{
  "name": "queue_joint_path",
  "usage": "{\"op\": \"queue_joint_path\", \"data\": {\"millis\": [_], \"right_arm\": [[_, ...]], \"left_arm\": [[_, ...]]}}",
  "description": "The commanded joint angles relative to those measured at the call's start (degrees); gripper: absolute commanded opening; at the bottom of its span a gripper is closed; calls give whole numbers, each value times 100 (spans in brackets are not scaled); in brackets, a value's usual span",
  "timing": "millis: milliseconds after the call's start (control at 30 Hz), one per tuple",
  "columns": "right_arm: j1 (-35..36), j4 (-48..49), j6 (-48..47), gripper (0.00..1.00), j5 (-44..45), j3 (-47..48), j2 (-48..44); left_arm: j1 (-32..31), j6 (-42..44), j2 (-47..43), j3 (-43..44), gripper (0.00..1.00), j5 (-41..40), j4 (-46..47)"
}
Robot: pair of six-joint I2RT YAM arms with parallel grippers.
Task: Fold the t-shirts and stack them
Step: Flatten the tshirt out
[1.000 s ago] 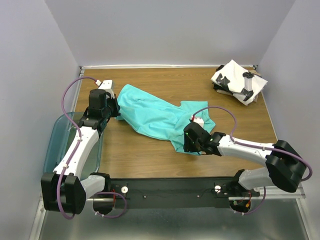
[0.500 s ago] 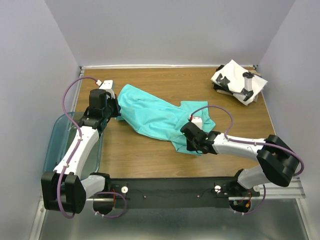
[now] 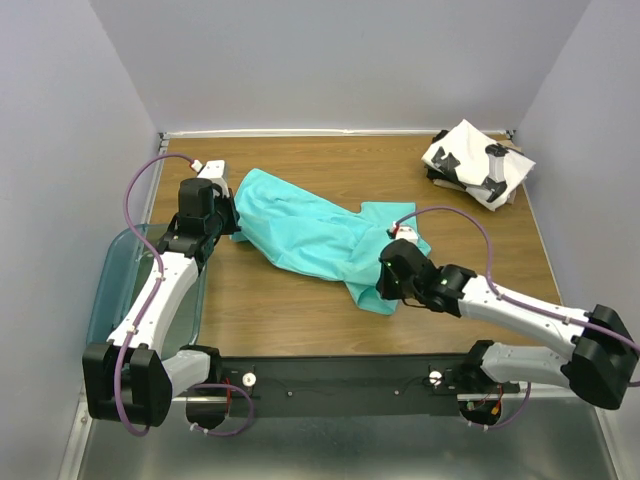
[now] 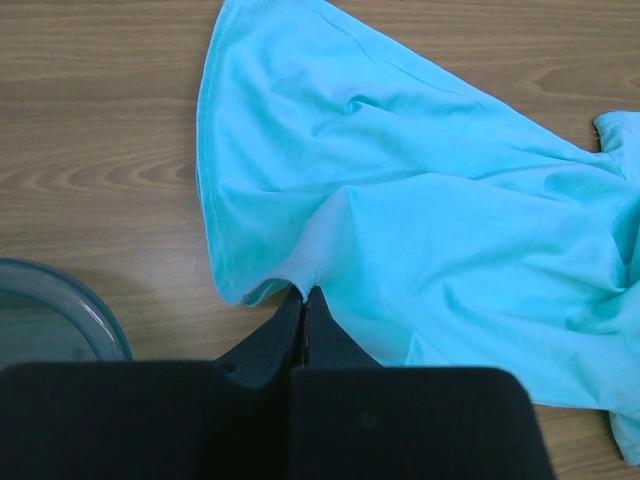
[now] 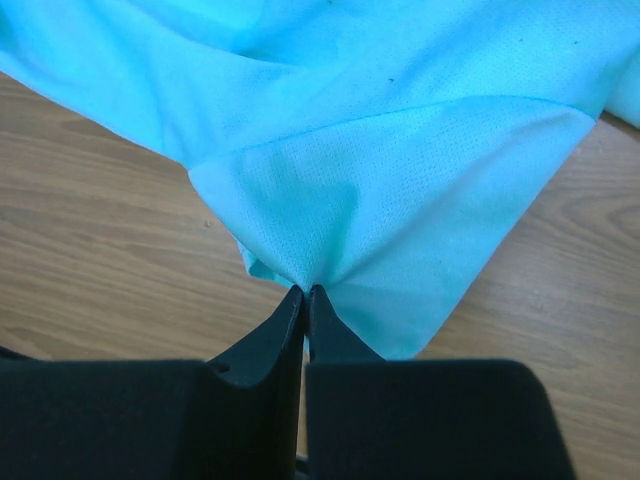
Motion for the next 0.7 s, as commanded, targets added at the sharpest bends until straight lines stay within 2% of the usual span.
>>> {"op": "queue_joint_path", "data": {"millis": [0, 100, 133, 233, 433, 667], "right_arm": [[32, -774, 80, 12, -145, 18, -332], [41, -1117, 255, 21, -206, -79, -612], [32, -1196, 300, 30, -180, -114, -683], [32, -1469, 528, 40, -101, -228, -1035], [32, -1496, 994, 43, -31, -509, -1133], [41, -1514, 1978, 45, 672, -949, -1009]], "left_arm": [[22, 56, 5, 1, 0, -199, -7], [22, 56, 5, 1, 0, -199, -16], [22, 56, 13, 1, 0, -199, -16], [30, 56, 5, 1, 0, -199, -16], [22, 64, -4, 1, 0, -163, -16], [22, 56, -39, -8, 0, -181, -16]]}}
